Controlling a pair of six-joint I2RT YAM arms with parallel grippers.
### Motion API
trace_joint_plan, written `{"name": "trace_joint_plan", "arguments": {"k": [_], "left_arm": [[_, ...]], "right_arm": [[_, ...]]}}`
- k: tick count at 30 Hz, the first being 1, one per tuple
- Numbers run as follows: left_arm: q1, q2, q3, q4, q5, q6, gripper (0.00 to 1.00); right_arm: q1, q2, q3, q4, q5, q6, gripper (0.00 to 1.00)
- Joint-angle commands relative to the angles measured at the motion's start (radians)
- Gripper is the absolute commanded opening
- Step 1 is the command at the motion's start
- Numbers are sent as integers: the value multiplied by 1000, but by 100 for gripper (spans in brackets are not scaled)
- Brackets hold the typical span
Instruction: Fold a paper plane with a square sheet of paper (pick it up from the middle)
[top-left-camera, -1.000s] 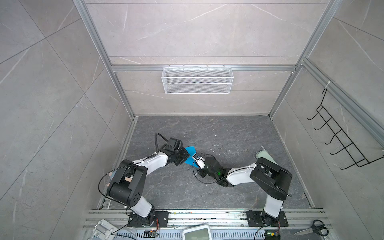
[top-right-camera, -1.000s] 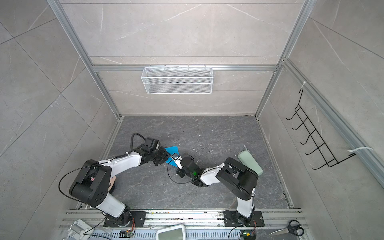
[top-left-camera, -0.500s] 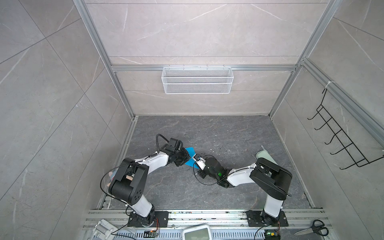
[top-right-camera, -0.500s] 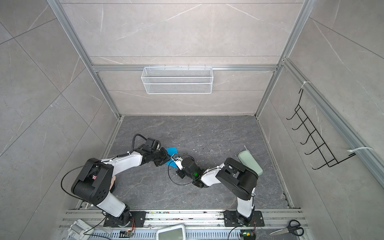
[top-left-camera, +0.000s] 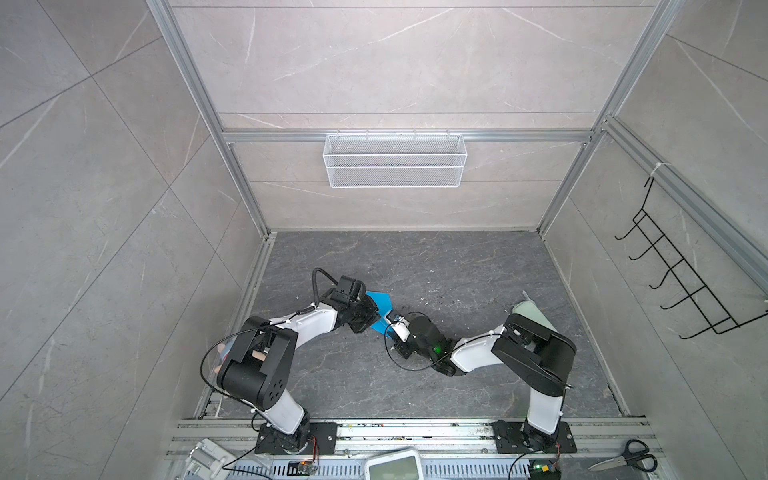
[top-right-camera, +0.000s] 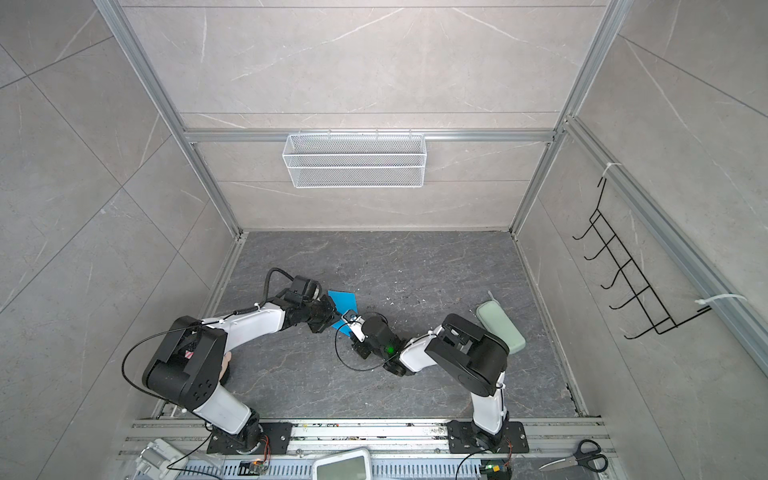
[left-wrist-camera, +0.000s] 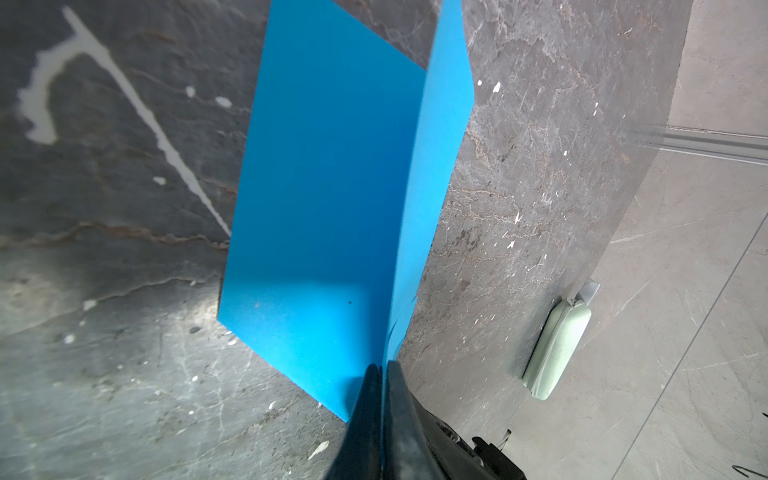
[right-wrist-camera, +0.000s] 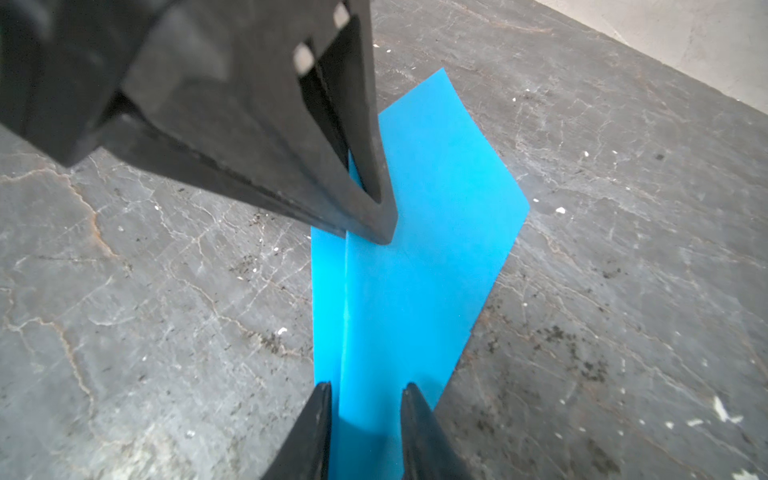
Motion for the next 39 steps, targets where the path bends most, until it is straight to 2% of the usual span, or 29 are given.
{"name": "trace_joint_plan", "arguments": {"k": [1, 10, 17, 19, 26, 29, 33, 39], "left_arm": [[1, -15, 11, 3, 24, -18, 6], [2, -12, 11, 11, 28, -29, 6], [3, -17, 10, 8, 27, -35, 7], [6, -29, 10, 0, 19, -34, 10], [93, -143, -32, -75, -21, 4, 42], [130, -234, -82, -94, -57, 16, 51], [131, -343, -166, -74, -88, 26, 53], [95, -403, -297, 39, -62, -16, 48]], "right_arm": [[5, 23, 33, 5, -15, 20, 31], [5, 63, 79, -14, -21, 35, 26], [6, 64, 74, -13, -18, 45, 11], [4, 64, 66, -7, -17, 51, 9], [-15, 28, 20, 20, -51, 87, 7], [-41, 10, -5, 44, -103, 118, 6], [-92, 14, -15, 70, -219, 165, 5], [-141, 21, -29, 119, -325, 230, 3]]}}
